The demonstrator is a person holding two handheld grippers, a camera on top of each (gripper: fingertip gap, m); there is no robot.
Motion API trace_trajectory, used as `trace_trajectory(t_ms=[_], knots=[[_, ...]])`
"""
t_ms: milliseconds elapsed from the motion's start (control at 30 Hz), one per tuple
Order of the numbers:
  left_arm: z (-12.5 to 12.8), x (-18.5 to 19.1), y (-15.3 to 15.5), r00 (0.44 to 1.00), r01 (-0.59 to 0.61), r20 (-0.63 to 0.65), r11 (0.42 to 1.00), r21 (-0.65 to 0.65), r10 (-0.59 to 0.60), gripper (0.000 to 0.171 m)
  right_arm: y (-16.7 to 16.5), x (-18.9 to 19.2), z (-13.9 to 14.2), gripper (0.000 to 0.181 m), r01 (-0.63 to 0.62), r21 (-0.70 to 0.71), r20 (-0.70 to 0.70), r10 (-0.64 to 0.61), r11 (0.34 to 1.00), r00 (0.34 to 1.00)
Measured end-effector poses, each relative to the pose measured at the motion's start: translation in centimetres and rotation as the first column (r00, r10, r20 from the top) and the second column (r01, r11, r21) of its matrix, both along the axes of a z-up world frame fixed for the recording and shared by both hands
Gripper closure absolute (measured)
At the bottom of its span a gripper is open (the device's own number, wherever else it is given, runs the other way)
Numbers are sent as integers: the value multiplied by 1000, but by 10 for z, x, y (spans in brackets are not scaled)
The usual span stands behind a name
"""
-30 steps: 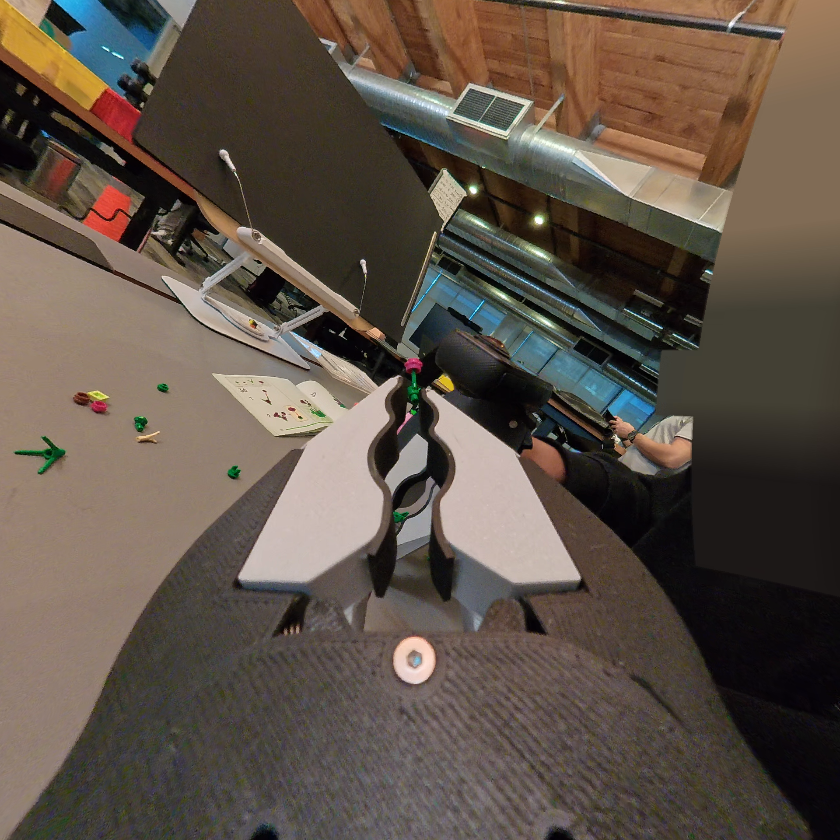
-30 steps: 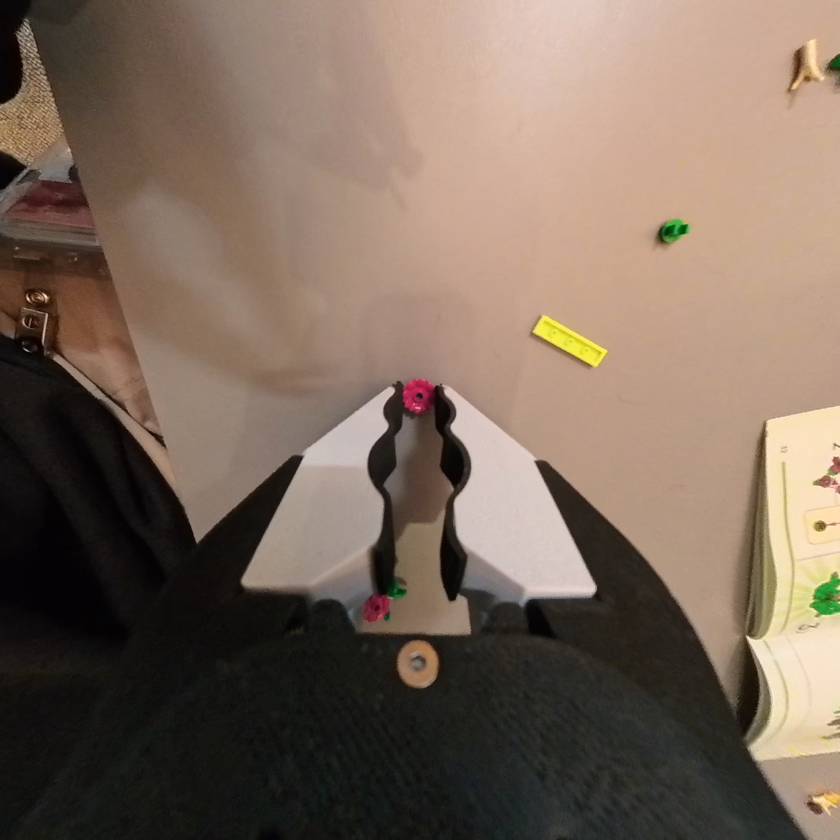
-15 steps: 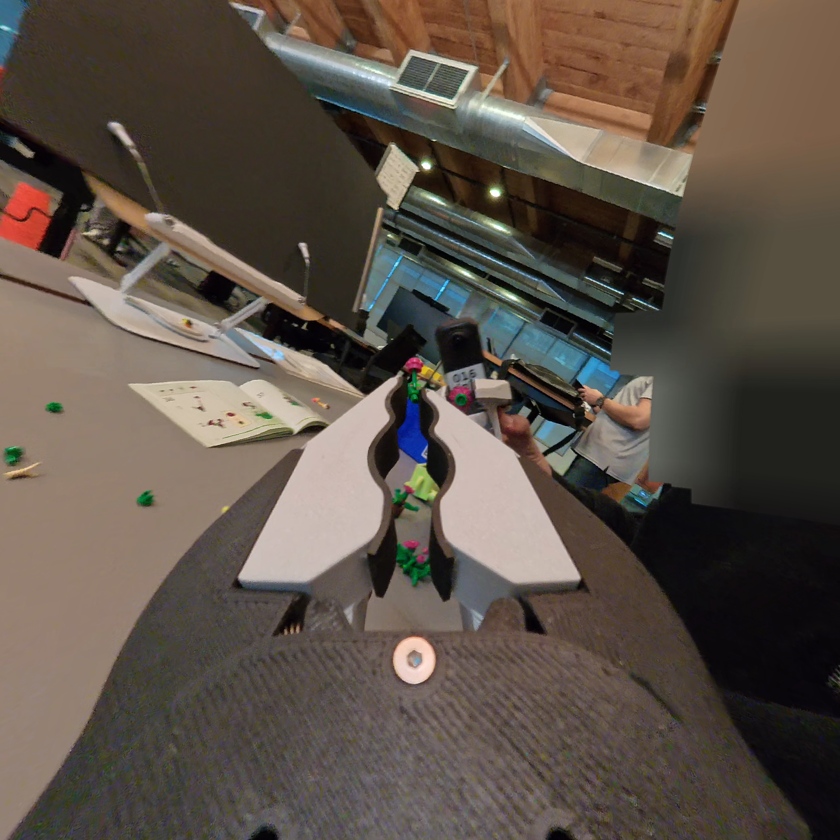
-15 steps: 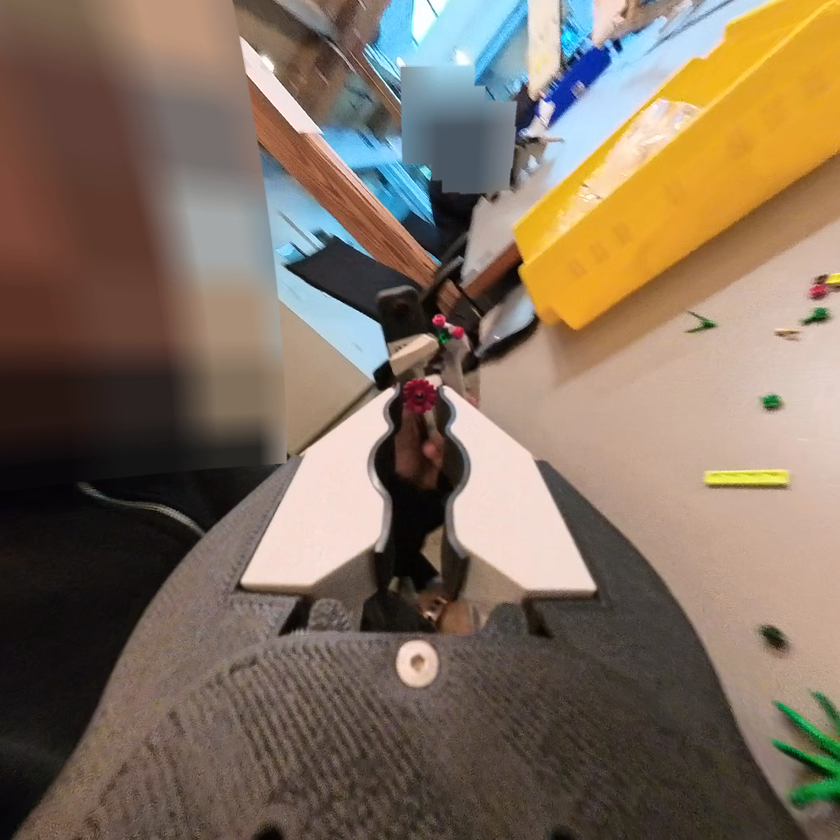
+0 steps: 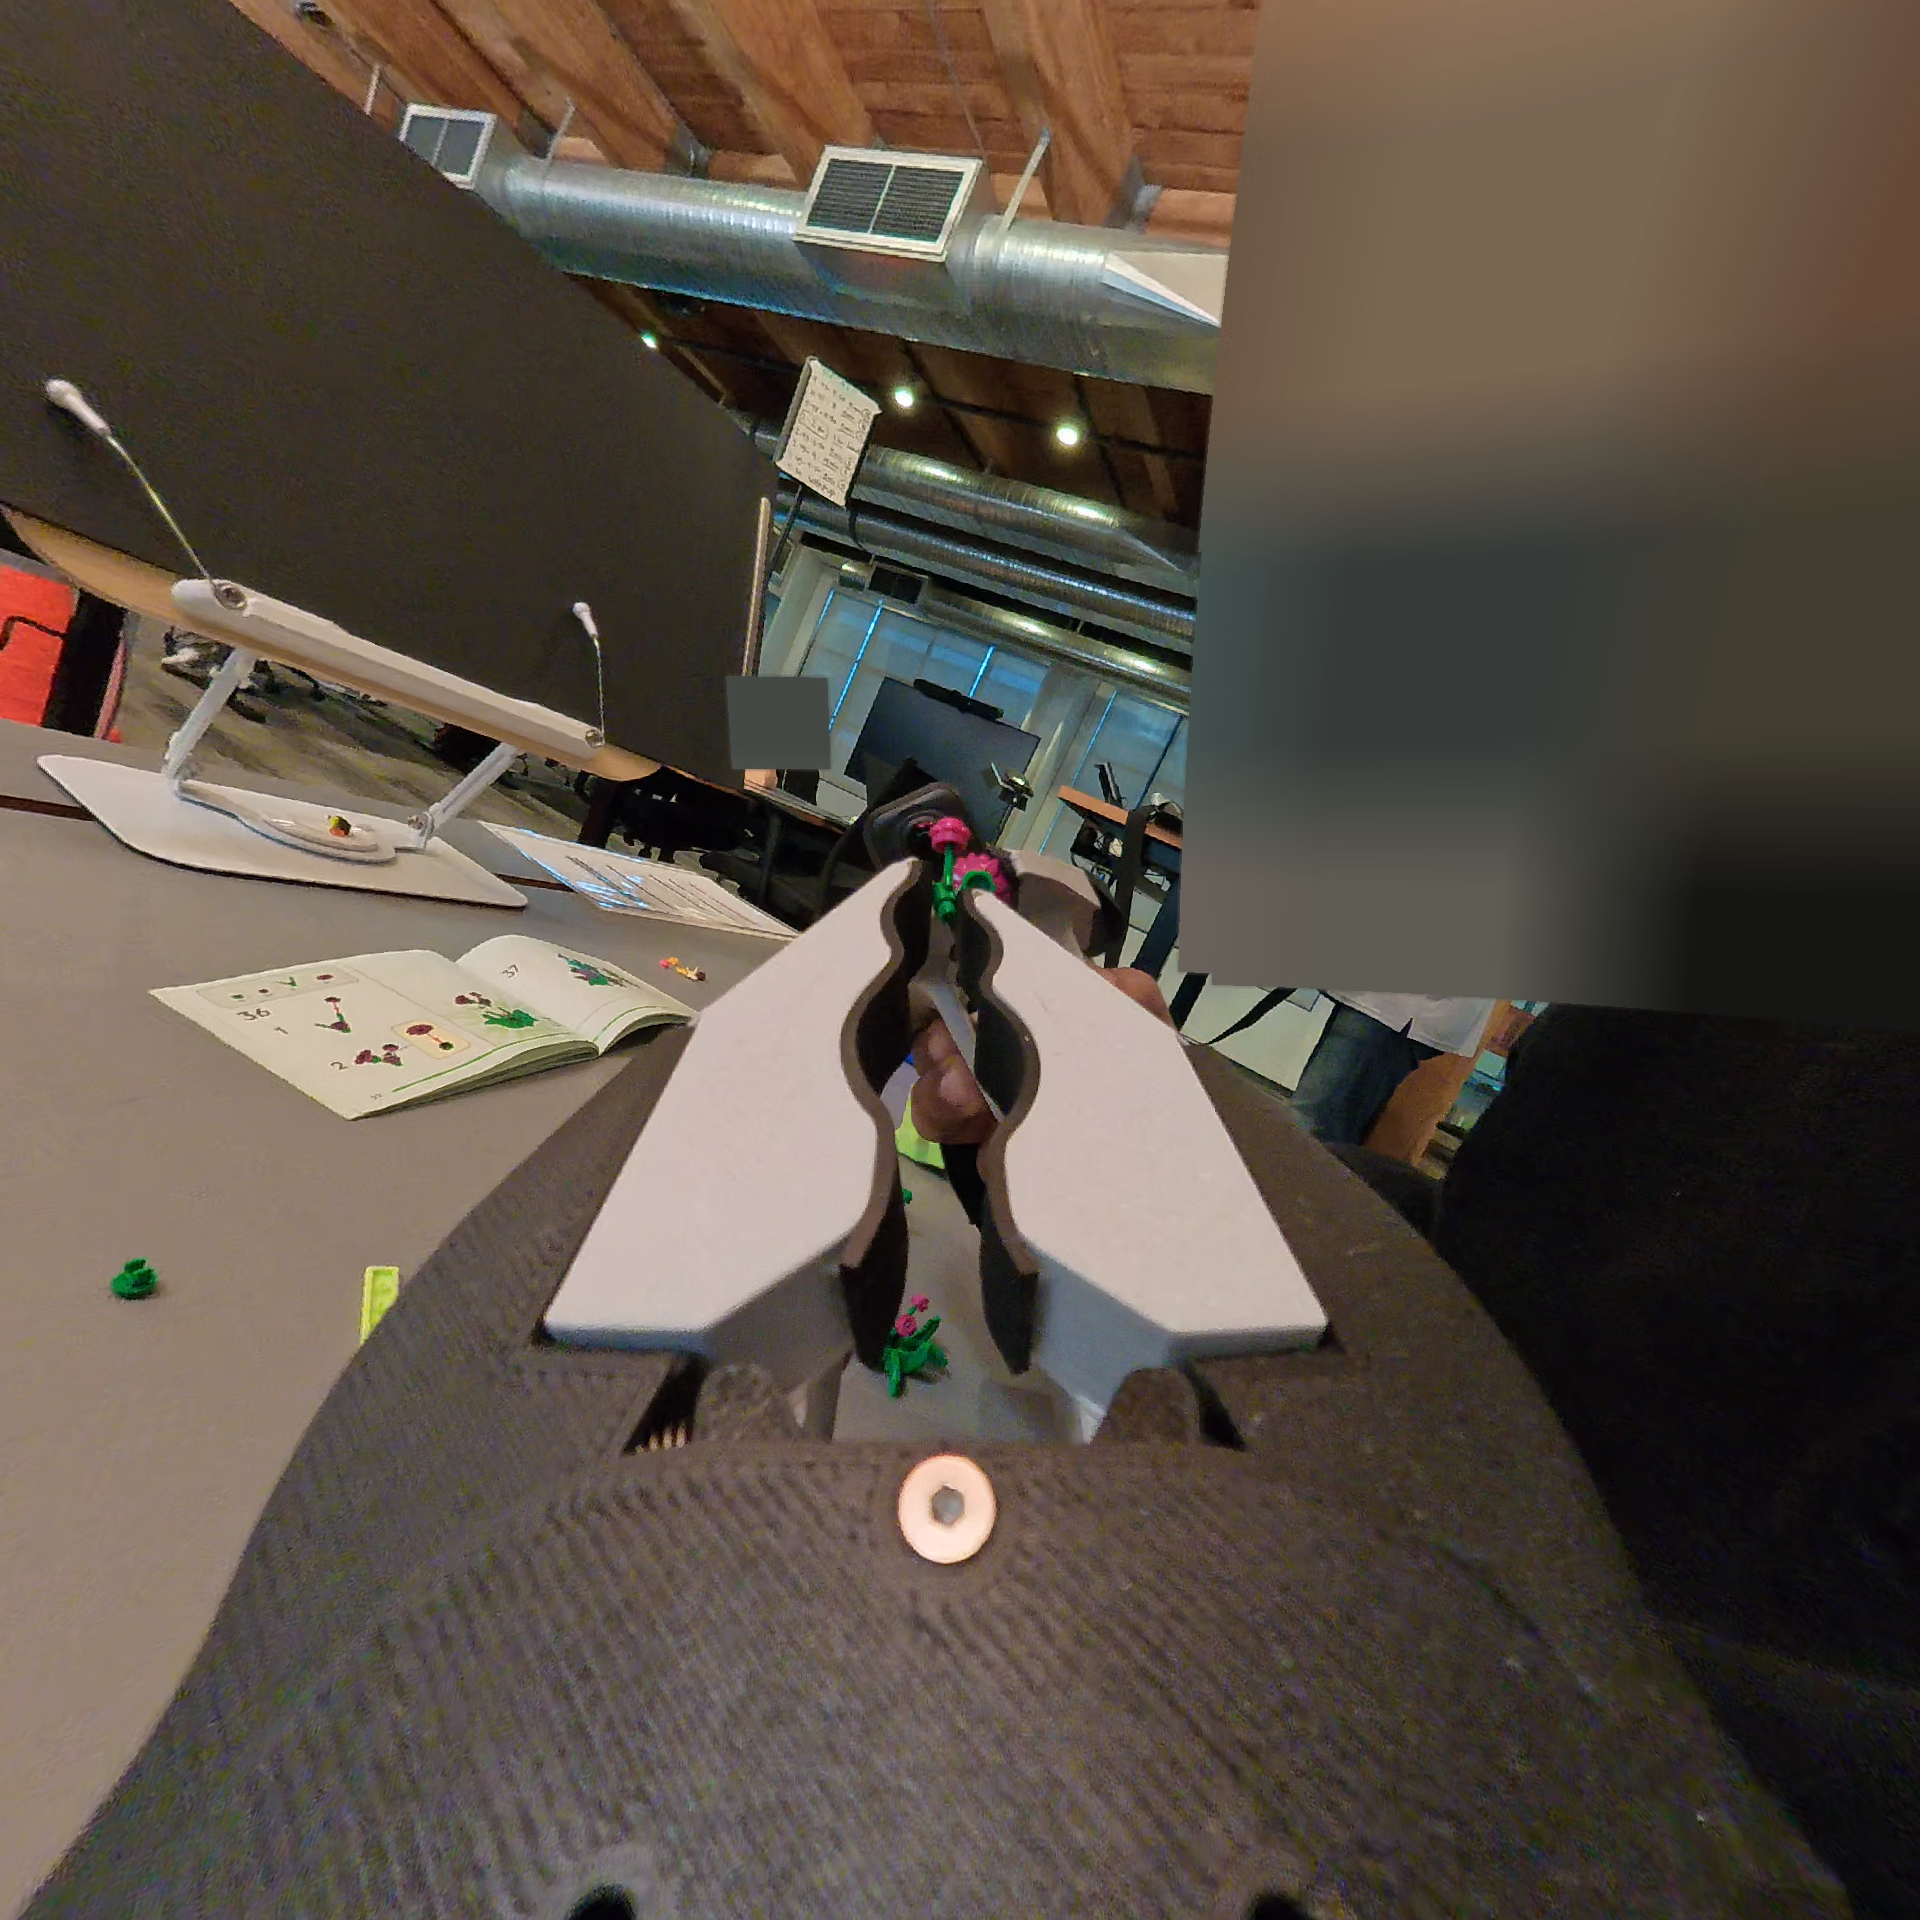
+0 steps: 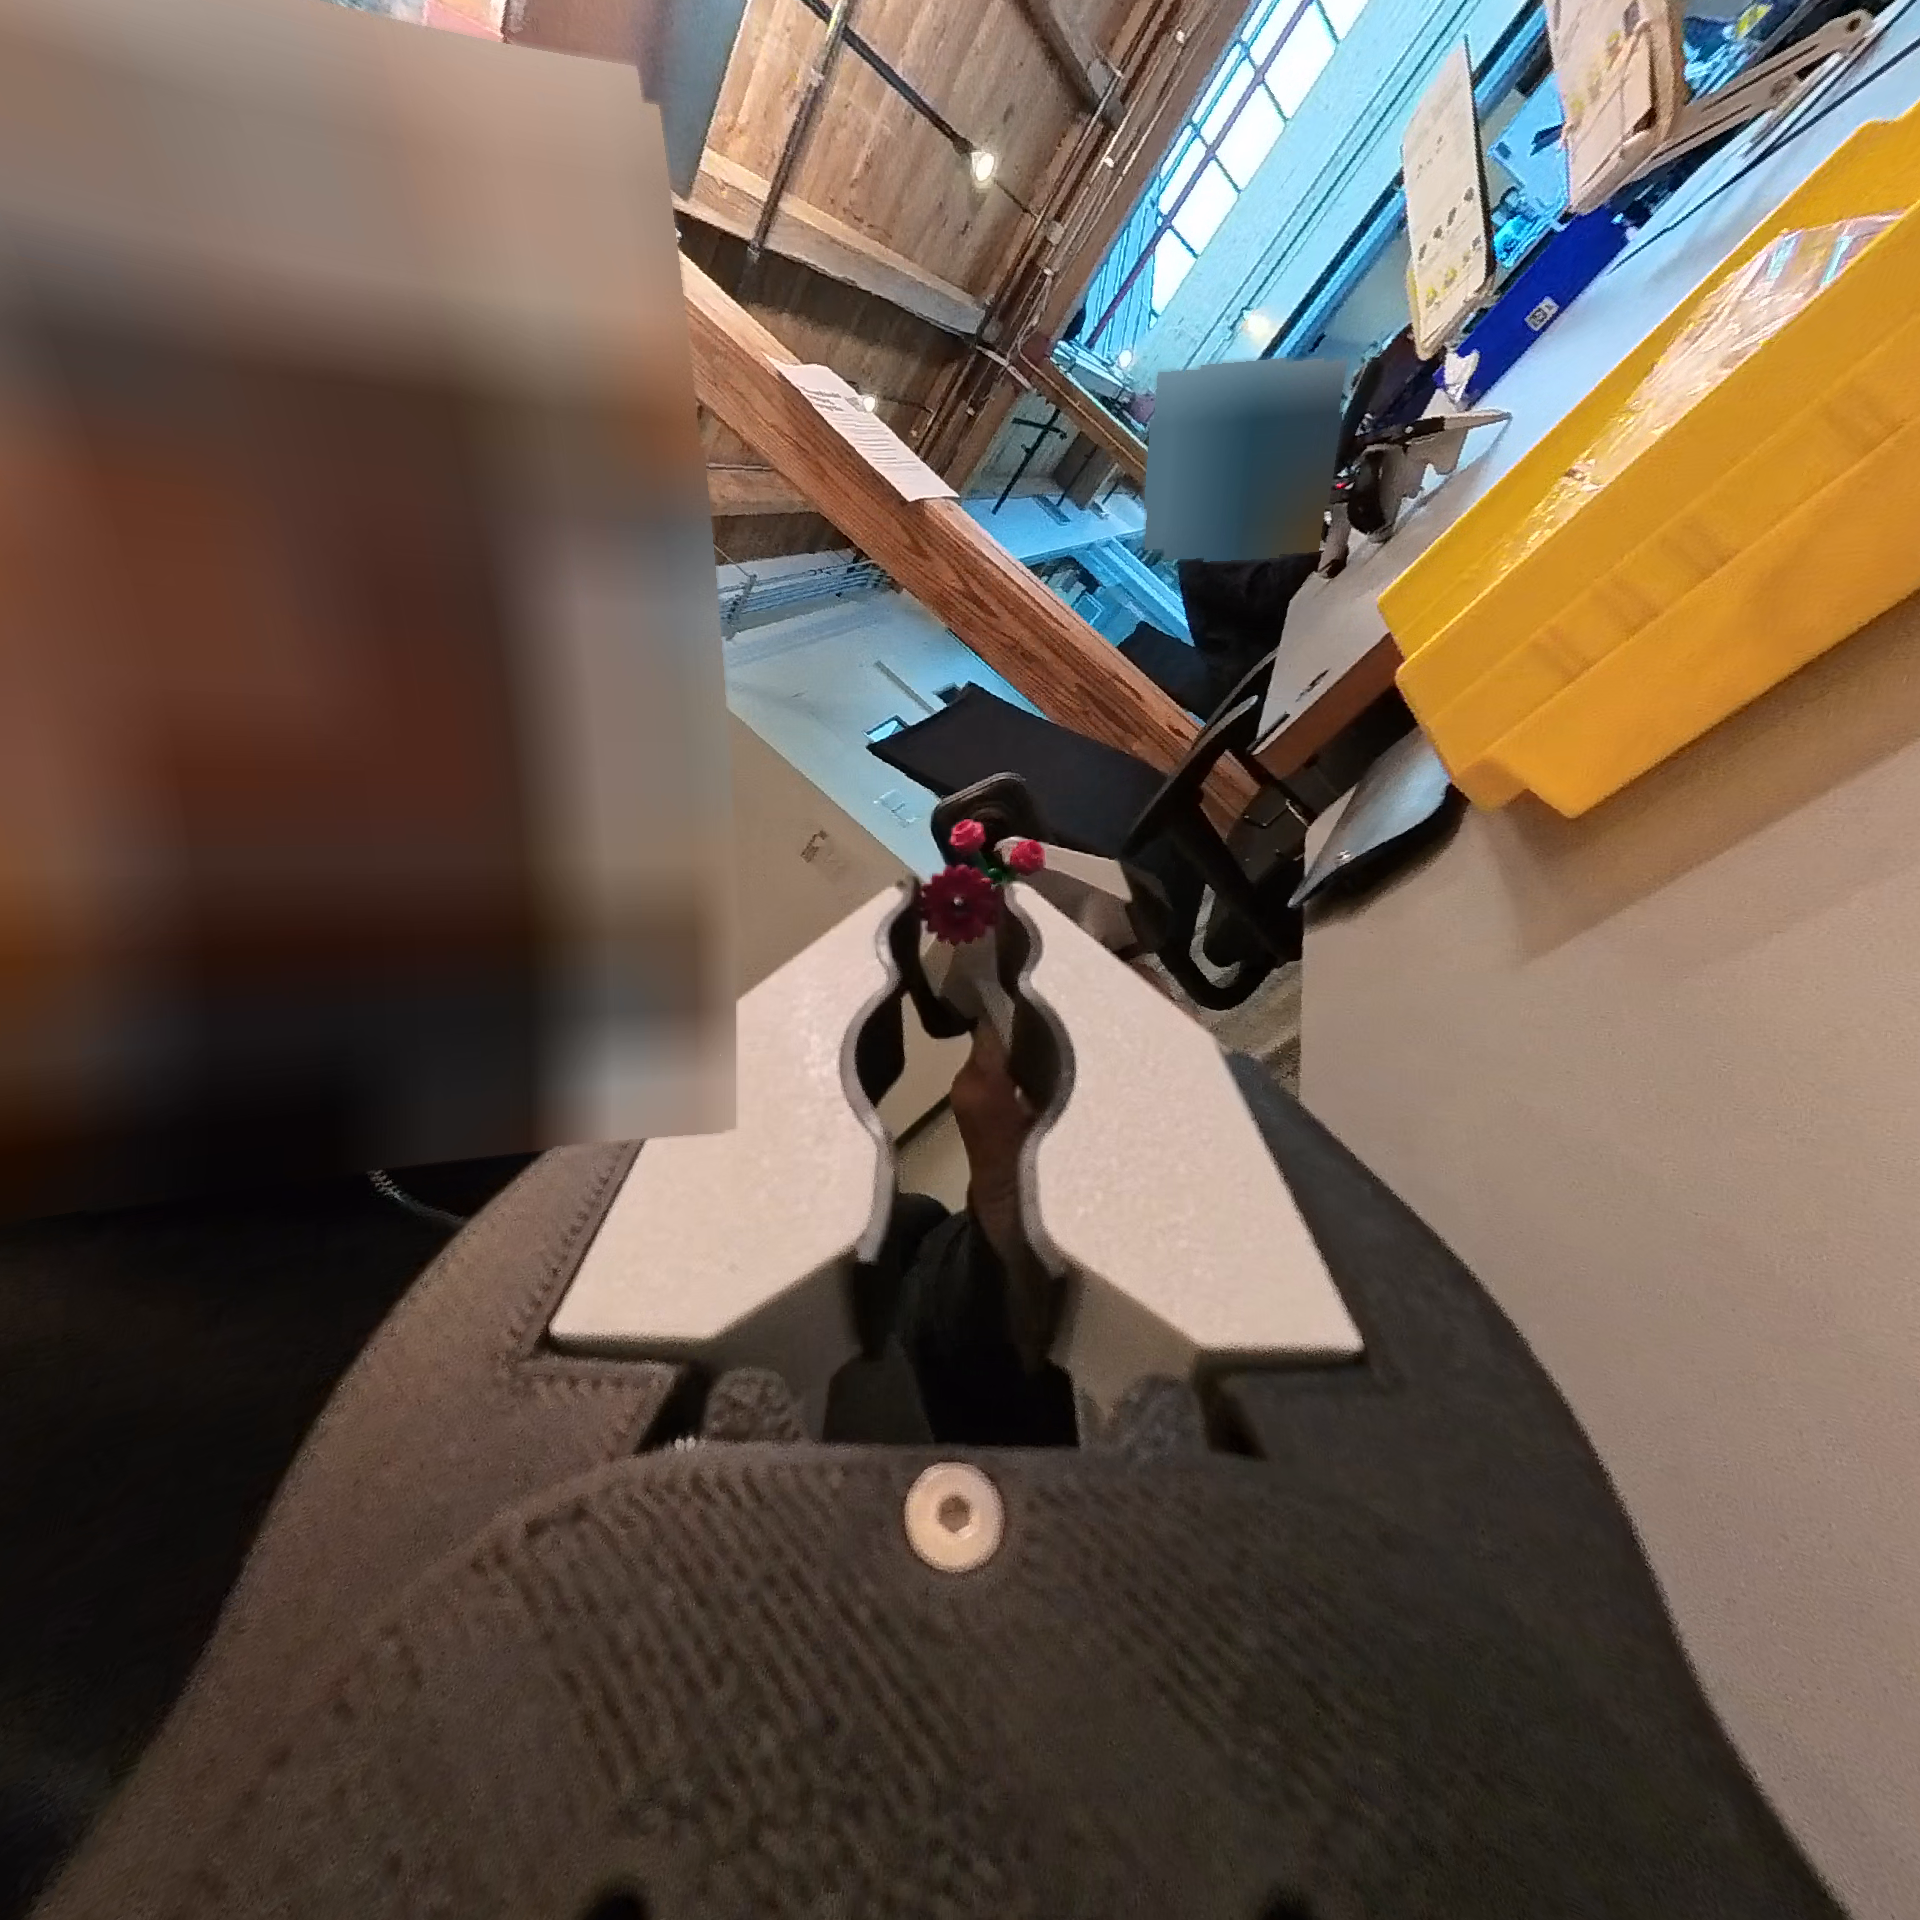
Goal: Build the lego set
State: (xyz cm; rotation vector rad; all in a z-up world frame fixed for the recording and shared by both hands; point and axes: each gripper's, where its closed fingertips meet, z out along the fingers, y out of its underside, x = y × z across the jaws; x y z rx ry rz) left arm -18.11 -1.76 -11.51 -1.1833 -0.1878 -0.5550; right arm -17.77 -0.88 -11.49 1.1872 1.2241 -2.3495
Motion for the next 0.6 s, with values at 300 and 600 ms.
trace_trajectory(t_ms=[300, 600], knots=[[-3, -3, 0, 1000, 3, 12, 1000, -11, -3, 170, -1, -7, -7, 169, 9, 8, 24, -9, 1000, 1000], [-7, -5, 2, 1000, -2, 18, 1000, -29, 2, 170, -2, -10, -10, 169, 25, 37, 32, -27, 999, 999]])
